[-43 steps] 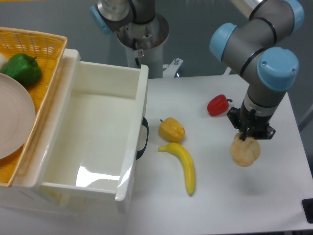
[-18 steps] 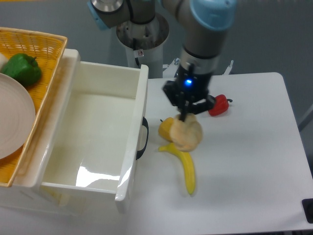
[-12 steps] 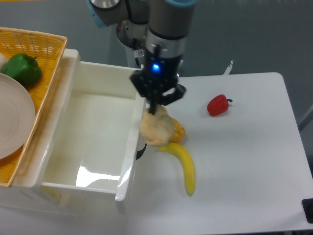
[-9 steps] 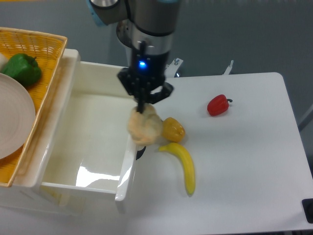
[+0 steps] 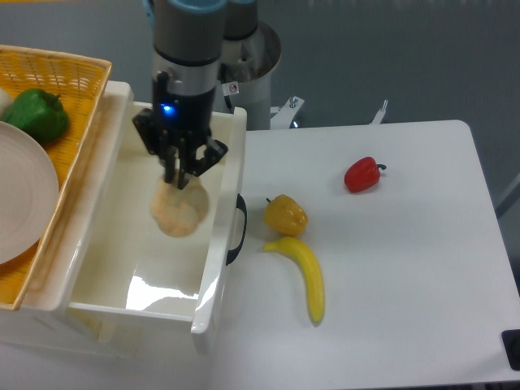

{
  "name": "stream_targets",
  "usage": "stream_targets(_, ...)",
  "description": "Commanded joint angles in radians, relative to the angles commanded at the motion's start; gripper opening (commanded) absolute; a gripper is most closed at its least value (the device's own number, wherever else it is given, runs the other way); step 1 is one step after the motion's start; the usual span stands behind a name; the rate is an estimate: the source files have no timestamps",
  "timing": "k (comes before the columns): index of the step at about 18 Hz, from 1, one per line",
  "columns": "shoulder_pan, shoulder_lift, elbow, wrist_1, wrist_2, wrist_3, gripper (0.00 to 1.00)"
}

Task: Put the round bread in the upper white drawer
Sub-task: 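Carry the bread bun over the open white drawer and lower it, then open the gripper to release the bun inside the drawer, then raise the open gripper and withdraw it from the drawer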

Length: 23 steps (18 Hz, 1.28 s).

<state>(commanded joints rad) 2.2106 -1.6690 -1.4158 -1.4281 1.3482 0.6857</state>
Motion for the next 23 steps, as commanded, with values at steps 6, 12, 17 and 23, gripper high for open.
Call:
stream_targets(6, -0.014, 0.008, -0.002, 0.003, 0.063, 0.035, 1.0)
stream_targets(12, 0.024, 0.006, -0.003, -0.006, 0.127, 0.043, 1.0)
stream_targets(17, 0.129, -0.006, -0.005, -0.014, 0.131, 0.148, 1.0)
stream_targets(23, 0.268, -0.049, -0.006, -0.018, 0.16, 0.36, 1.0)
